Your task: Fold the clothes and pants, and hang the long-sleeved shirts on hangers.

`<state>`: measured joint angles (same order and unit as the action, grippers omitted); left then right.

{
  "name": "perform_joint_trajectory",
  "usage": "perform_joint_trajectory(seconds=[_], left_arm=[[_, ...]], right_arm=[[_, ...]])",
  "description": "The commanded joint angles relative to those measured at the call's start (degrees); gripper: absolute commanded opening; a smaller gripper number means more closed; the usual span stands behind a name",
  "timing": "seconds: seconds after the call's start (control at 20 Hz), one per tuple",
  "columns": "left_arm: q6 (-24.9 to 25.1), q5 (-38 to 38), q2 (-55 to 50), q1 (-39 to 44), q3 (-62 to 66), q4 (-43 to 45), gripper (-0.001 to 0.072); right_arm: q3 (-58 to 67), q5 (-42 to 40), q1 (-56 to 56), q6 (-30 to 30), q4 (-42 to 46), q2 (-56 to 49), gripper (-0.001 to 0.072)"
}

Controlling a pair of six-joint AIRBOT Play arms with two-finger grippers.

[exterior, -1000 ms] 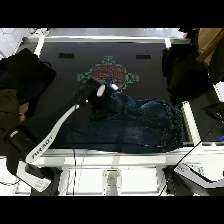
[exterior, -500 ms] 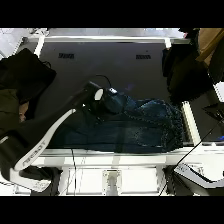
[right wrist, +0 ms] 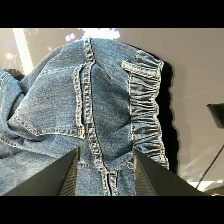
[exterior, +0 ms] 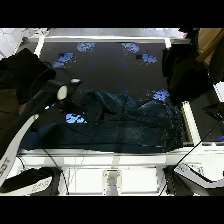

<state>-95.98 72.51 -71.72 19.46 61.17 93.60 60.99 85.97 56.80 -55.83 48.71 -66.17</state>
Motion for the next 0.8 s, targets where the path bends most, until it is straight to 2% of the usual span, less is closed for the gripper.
perform_joint_trajectory(seconds=[0.0, 0.1, 0.25, 0.35, 0.75], left_arm=[[-9.4, -10.3, 8.9, -9.1, -14.1, -3.4, 0.0363], [-8.0, -15.5, 9.0, -15.8, -17.0, -16.1, 0.0363], [6.8, -16.0, 3.1, -24.3, -17.5, -42.2, 0.0363], [15.2, -13.9, -1.5, -26.0, -17.5, -53.3, 0.0365], [17.6, -15.3, -11.0, -24.4, -17.4, -56.3, 0.0364]], right_arm=[[0.0, 0.1, 0.0, 0.0, 0.0, 0.0, 0.0384], [0.0, 0.0, 0.0, 0.0, 0.0, 0.0, 0.0384], [0.0, 0.3, 0.0, 0.0, 0.0, 0.0, 0.0384], [0.0, 0.4, 0.0, 0.0, 0.0, 0.0, 0.0384], [0.0, 1.7, 0.0, 0.0, 0.0, 0.0, 0.0384]])
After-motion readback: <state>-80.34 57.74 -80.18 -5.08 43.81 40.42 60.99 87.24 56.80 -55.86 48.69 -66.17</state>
